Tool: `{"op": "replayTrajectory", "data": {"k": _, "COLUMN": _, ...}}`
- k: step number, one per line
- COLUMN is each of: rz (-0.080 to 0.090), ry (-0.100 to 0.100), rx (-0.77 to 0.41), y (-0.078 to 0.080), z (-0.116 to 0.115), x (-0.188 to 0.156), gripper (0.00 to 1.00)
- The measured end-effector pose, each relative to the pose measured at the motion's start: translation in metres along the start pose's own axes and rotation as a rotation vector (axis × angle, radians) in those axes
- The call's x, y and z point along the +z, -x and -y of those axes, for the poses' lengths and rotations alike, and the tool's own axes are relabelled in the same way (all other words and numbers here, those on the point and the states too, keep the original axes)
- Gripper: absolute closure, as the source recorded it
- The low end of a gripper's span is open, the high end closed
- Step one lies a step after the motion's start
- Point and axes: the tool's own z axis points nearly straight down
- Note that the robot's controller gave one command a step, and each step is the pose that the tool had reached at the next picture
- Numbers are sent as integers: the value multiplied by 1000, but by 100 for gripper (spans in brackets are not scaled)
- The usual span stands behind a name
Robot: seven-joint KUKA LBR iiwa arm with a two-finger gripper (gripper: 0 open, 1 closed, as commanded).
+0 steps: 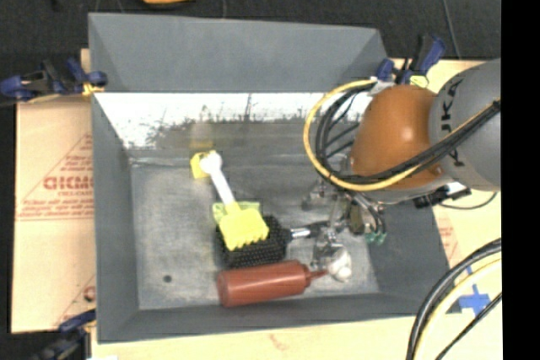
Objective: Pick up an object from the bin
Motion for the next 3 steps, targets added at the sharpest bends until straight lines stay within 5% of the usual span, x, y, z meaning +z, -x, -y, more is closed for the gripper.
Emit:
{"op": "replayTrajectory", "data": {"k": 1, "rz": -2, "ry": 0, "rx": -8, "y": 19, "z": 13, "x": 66, "gripper": 0}}
{"op": "replayTrajectory", "data": {"k": 2, "rz": -5, "ry": 1, "rx": 164, "y": 29, "z": 14, "x": 65, "gripper": 0}}
{"op": "replayTrajectory", "data": {"k": 3, "rz": 0, "ry": -2, "rx": 92, "y": 28, "z": 14, "x": 64, "gripper": 0}}
